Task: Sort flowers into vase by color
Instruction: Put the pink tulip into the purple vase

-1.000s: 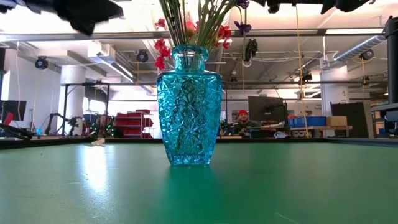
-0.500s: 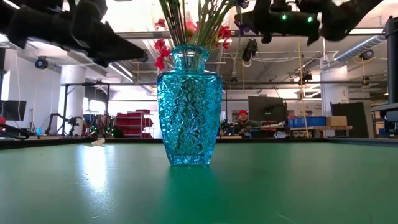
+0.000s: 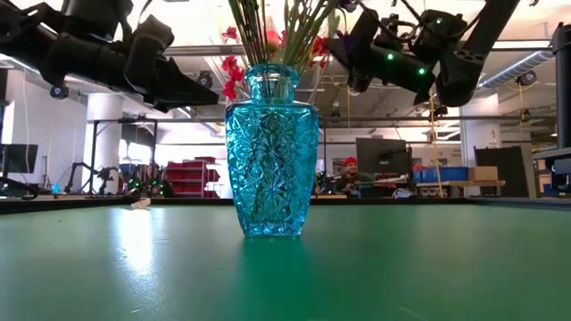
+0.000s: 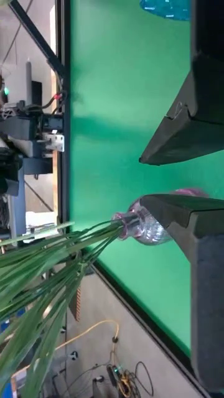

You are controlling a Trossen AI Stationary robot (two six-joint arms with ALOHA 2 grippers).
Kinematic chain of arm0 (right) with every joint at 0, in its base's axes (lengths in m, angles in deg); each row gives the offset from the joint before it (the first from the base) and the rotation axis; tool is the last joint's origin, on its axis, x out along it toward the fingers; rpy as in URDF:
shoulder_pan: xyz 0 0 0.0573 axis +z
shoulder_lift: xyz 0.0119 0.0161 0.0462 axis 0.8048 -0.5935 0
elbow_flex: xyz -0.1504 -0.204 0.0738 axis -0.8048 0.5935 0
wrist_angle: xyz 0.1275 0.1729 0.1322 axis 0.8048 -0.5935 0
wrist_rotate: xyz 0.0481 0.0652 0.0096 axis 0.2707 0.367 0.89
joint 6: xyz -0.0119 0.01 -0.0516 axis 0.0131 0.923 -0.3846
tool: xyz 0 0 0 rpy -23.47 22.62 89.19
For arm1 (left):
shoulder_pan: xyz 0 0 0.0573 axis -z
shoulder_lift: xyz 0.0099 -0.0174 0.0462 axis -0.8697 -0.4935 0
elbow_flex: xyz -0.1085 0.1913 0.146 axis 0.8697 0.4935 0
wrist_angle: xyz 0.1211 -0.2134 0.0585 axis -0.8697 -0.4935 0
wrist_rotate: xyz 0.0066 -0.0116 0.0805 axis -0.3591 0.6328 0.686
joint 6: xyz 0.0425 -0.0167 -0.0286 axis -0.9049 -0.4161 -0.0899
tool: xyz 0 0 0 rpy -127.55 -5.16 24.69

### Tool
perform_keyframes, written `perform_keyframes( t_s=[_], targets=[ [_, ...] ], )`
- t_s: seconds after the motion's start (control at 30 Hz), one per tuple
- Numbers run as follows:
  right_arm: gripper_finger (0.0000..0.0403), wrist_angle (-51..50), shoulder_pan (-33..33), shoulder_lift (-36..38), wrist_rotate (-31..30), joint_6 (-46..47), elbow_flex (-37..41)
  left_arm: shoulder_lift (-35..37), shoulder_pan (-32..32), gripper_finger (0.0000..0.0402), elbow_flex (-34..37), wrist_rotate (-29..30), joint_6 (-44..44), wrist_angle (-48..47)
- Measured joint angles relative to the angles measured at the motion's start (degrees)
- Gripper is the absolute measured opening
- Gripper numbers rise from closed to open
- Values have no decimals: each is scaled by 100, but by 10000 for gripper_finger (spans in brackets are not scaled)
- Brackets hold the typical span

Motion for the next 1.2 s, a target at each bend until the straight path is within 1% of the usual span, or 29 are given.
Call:
perform_keyframes(
  t_s=[0.13, 0.33, 0.43, 0.53, 0.77, 0.97, 1.07, 1.2],
  targets=[
    [12, 36, 182, -76, 59, -131, -4, -318, 0, 75, 4, -5, 3, 362],
    [12, 37, 498, -76, 13, -510, -127, -951, -15, 75, 4, -3, 18, 1282],
    [12, -4, 605, -172, -14, -612, -290, -1290, -14, 75, 4, -3, 18, 1739],
    [12, -251, 664, -332, -34, -681, -470, -1585, -13, 75, 4, 2, 62, 2130],
    [12, -298, 704, -531, -50, -968, -581, -1994, -13, 75, 2, 14, 360, 2307],
    [12, -299, 878, -542, -54, -1540, -581, -2206, -37, 75, 2, 14, 248, 2587],
    [12, -319, 932, -542, -192, -1707, -581, -2329, -83, 75, 2, 27, 180, 2805],
    [12, -323, 947, -542, -223, -1790, -581, -2629, -114, 76, 0, 450, 261, 3196]
  ],
)
